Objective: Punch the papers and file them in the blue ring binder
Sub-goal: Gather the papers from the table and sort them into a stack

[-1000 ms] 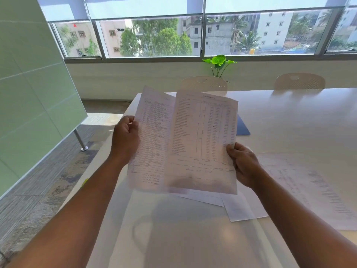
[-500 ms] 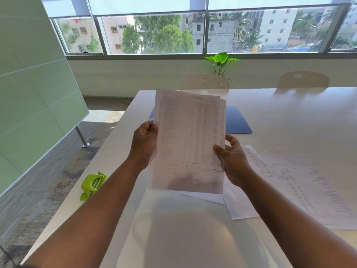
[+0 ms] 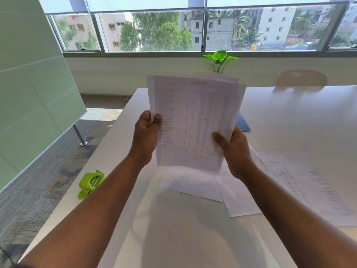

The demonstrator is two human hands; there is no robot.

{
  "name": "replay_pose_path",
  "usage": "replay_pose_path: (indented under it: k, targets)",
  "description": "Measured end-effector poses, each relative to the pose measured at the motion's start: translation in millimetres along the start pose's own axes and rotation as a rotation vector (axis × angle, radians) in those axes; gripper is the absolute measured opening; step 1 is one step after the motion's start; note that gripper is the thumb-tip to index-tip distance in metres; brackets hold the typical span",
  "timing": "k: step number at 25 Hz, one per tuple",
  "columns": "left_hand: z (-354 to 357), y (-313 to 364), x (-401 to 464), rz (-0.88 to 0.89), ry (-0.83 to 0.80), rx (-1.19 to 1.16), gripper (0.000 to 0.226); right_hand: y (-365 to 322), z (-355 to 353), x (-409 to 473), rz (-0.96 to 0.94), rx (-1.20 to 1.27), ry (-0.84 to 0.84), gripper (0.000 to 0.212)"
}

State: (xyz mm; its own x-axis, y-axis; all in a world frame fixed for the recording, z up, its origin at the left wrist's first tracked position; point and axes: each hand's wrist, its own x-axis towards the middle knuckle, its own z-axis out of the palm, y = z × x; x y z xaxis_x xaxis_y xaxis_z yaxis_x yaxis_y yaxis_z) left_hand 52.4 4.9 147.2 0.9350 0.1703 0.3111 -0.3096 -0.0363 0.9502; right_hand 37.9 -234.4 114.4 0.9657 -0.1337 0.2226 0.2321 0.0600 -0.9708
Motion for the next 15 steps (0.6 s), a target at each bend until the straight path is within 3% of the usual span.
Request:
replay_pose_path:
  k: [6,11,15]
  targets:
    - [1.3,-31.8,-22.4,-0.069,-0.093,0.101,0.021,14.8,3.9,-10.5,0.121,-0.159,-0.111,0.015]
    - [-5.1,-29.2,-16.9,-0.029,-0.04,0.057,0.023,7.0,5.9,-7.1,0.049,-0.165,-0.123,0.009]
    - [-4.2,-48.3,-29.1,-0.13,-0.073,0.063,0.015,20.6,6.4,-12.4,0.151,-0.19,-0.129,0.016]
